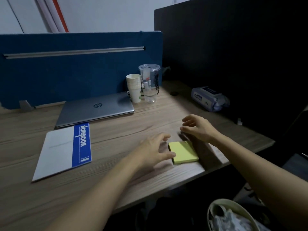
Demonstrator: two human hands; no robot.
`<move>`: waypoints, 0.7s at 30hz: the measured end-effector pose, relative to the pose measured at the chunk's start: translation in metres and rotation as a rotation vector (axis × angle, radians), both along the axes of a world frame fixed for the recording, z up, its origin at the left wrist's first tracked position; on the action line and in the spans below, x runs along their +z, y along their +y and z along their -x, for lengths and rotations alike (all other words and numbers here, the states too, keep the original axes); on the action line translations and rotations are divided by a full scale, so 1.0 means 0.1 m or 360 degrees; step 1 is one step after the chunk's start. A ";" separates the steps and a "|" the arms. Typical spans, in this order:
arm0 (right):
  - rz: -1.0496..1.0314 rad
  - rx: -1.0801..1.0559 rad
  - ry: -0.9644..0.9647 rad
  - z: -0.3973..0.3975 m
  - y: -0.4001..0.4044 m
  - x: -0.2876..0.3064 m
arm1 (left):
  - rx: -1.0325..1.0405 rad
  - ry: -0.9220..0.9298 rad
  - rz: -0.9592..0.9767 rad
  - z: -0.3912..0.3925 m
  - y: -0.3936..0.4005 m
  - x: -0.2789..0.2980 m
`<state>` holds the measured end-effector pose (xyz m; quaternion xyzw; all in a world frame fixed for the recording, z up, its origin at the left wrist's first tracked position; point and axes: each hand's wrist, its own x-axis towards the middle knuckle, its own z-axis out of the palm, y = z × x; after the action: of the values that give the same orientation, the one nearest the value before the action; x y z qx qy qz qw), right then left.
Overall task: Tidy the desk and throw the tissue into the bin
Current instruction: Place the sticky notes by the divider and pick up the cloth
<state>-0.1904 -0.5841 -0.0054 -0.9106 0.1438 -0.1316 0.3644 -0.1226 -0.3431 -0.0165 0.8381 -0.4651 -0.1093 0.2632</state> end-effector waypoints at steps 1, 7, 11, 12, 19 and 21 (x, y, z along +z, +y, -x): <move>-0.0046 0.0032 0.0003 0.10 0.00 -0.01 | -0.0011 -0.0050 -0.0016 0.07 -0.02 -0.01; -0.0137 0.0281 0.0150 0.48 0.05 -0.05 | 0.0031 -0.0235 -0.0116 0.25 -0.14 -0.05; -0.0114 0.0386 0.0274 0.52 0.06 -0.02 | 0.0083 -0.0226 -0.0064 0.25 -0.15 -0.08; -0.0103 0.0402 0.0299 0.51 0.07 -0.01 | 0.0098 -0.0224 -0.0043 0.24 -0.14 -0.07; -0.0046 0.0524 0.0416 0.21 0.29 0.05 | 0.0160 -0.0174 -0.0001 -0.02 0.16 -0.04; -0.0062 0.0578 0.0431 0.07 0.42 0.08 | 0.0188 -0.0128 -0.0007 -0.14 0.34 -0.01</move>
<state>-0.1976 -0.5423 0.0022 -0.9237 0.0277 0.0624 0.3770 -0.1082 -0.3095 -0.0176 0.8683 -0.4248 -0.0608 0.2486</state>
